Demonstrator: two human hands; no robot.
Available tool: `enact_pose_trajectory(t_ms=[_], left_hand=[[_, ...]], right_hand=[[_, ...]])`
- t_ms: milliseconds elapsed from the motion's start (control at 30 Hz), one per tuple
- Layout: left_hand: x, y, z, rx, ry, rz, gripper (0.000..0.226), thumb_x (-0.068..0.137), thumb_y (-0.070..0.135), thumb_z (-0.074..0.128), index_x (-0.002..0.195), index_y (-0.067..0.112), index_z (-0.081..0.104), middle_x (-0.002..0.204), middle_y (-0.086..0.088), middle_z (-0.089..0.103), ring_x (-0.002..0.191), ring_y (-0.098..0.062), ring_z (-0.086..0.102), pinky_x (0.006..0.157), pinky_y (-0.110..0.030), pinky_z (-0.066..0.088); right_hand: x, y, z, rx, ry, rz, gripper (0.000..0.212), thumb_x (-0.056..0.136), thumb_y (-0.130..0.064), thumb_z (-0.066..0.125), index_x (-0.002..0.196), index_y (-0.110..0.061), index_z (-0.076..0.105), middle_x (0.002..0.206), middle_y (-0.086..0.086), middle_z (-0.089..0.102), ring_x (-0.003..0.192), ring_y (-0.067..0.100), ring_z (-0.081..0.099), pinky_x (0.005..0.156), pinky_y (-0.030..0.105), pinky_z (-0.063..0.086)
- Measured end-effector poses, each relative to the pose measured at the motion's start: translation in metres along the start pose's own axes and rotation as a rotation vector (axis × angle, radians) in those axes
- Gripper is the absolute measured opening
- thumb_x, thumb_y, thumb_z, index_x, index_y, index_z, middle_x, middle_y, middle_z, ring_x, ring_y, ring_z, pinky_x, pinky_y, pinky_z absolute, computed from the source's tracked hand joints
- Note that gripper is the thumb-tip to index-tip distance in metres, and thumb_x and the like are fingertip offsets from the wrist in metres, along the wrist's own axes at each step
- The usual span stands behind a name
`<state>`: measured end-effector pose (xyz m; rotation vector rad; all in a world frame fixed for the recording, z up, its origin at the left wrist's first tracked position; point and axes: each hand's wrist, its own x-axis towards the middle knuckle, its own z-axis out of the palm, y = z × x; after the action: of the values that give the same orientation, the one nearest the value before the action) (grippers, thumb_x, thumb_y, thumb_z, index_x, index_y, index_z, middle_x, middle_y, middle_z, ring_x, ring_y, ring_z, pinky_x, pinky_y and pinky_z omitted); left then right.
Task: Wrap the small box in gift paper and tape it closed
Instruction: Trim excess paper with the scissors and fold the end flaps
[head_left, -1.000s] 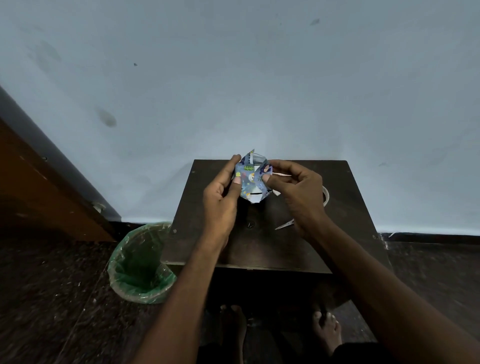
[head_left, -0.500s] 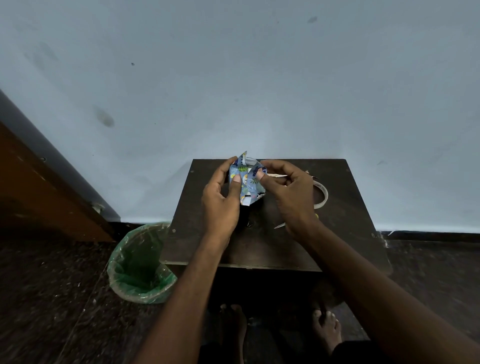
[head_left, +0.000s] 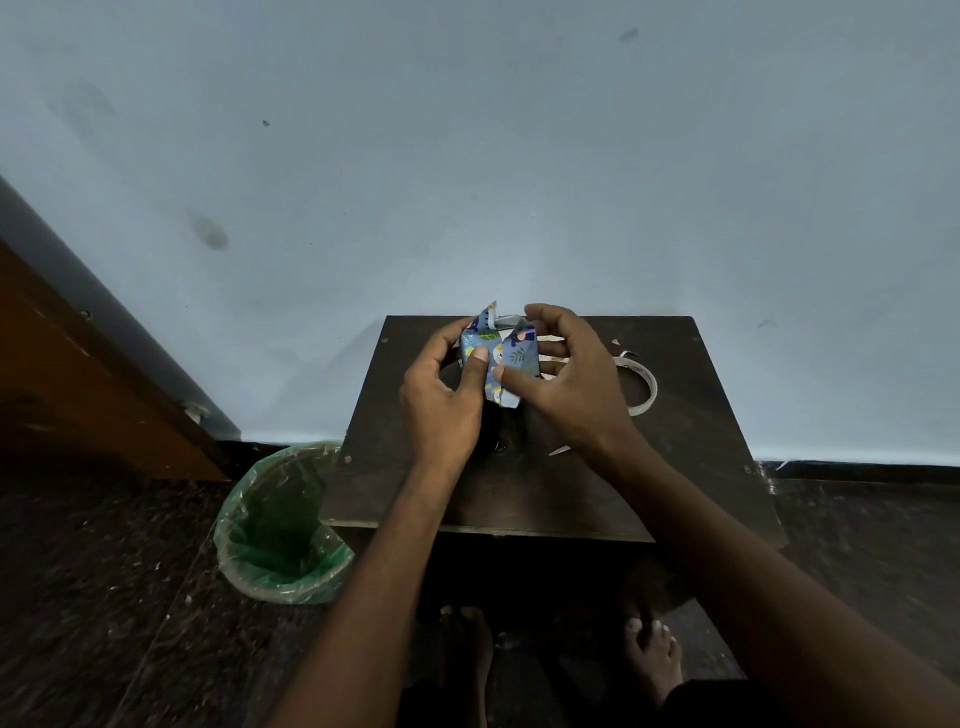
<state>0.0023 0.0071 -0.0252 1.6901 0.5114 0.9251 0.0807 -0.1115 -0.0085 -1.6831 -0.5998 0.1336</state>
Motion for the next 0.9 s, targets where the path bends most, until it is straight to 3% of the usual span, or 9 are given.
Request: enact_pose_trajectory(t_ms=[100, 167, 233, 367, 400, 567, 667, 800, 900], left_hand=[[0.001, 0.0, -0.001, 0.002, 0.007, -0.009, 0.028, 0.098, 0.014, 0.068, 0.125, 0.021, 0.074, 0.117, 0.008, 0.078, 0.111, -0.013, 0.074, 0.099, -0.048, 0.06], [0.002, 0.001, -0.002, 0.004, 0.019, -0.029, 0.028, 0.097, 0.014, 0.07, 0.124, 0.021, 0.075, 0.115, 0.009, 0.079, 0.109, -0.013, 0.074, 0.097, -0.048, 0.061], [0.002, 0.001, -0.002, 0.019, 0.04, -0.034, 0.028, 0.094, 0.015, 0.076, 0.121, 0.022, 0.075, 0.112, 0.01, 0.079, 0.107, -0.011, 0.074, 0.095, -0.046, 0.061], [0.003, 0.001, -0.003, -0.017, 0.074, -0.044, 0.03, 0.088, 0.016, 0.084, 0.117, 0.02, 0.076, 0.108, 0.007, 0.08, 0.102, -0.012, 0.076, 0.094, -0.045, 0.062], [0.003, 0.002, -0.003, -0.038, 0.077, -0.06, 0.03, 0.088, 0.014, 0.084, 0.116, 0.018, 0.076, 0.107, 0.007, 0.08, 0.1, -0.012, 0.077, 0.093, -0.044, 0.063], [0.005, 0.007, -0.005, -0.167, 0.057, -0.129, 0.031, 0.089, 0.007, 0.082, 0.118, 0.011, 0.075, 0.106, -0.001, 0.082, 0.1, -0.019, 0.079, 0.089, -0.041, 0.065], [0.008, 0.012, -0.008, -0.257, 0.067, -0.178, 0.032, 0.091, -0.001, 0.079, 0.122, 0.005, 0.073, 0.105, -0.006, 0.082, 0.096, -0.019, 0.08, 0.078, -0.032, 0.063], [0.012, 0.018, -0.013, -0.311, 0.086, -0.189, 0.036, 0.089, -0.003, 0.081, 0.121, 0.004, 0.067, 0.114, -0.012, 0.079, 0.103, -0.022, 0.079, 0.082, -0.036, 0.065], [0.012, 0.02, -0.015, -0.365, 0.114, -0.188, 0.034, 0.089, -0.006, 0.08, 0.107, 0.009, 0.055, 0.107, -0.015, 0.078, 0.092, -0.022, 0.079, 0.067, -0.031, 0.061]], right_hand=[[0.0, -0.004, -0.002, -0.093, -0.026, -0.069, 0.082, 0.075, -0.012, 0.087, 0.147, -0.017, 0.049, 0.127, -0.002, 0.064, 0.11, 0.006, 0.067, 0.091, 0.027, 0.059], [-0.003, -0.006, 0.0, -0.142, -0.015, -0.114, 0.082, 0.076, -0.01, 0.082, 0.148, -0.019, 0.044, 0.124, -0.007, 0.064, 0.108, 0.001, 0.066, 0.088, 0.019, 0.056], [-0.008, -0.01, 0.003, -0.092, 0.016, -0.101, 0.065, 0.078, -0.014, 0.077, 0.136, -0.019, 0.046, 0.119, -0.01, 0.066, 0.104, 0.002, 0.068, 0.085, 0.021, 0.057], [-0.008, -0.013, 0.004, 0.007, 0.057, -0.176, 0.008, 0.091, -0.016, 0.07, 0.096, -0.012, 0.066, 0.1, -0.004, 0.071, 0.097, 0.014, 0.069, 0.081, 0.03, 0.054], [-0.007, -0.011, 0.003, 0.003, 0.056, -0.205, 0.005, 0.093, -0.015, 0.067, 0.091, -0.013, 0.071, 0.098, -0.004, 0.071, 0.099, 0.016, 0.067, 0.084, 0.033, 0.053], [0.001, 0.001, -0.002, -0.09, 0.002, -0.257, 0.04, 0.09, 0.007, 0.057, 0.108, -0.018, 0.082, 0.117, 0.002, 0.065, 0.115, 0.011, 0.063, 0.092, 0.028, 0.054], [0.003, -0.002, -0.009, -0.17, -0.075, -0.341, 0.043, 0.092, 0.006, 0.057, 0.117, -0.021, 0.08, 0.128, 0.001, 0.061, 0.121, 0.007, 0.061, 0.097, 0.02, 0.048], [0.002, -0.002, -0.013, -0.158, -0.103, -0.47, 0.036, 0.088, -0.005, 0.07, 0.121, -0.018, 0.079, 0.145, 0.005, 0.059, 0.128, 0.016, 0.062, 0.106, 0.039, 0.051], [0.001, -0.002, -0.017, -0.132, -0.148, -0.524, 0.041, 0.081, -0.008, 0.081, 0.121, -0.013, 0.078, 0.147, 0.01, 0.059, 0.137, 0.018, 0.057, 0.109, 0.047, 0.049]])
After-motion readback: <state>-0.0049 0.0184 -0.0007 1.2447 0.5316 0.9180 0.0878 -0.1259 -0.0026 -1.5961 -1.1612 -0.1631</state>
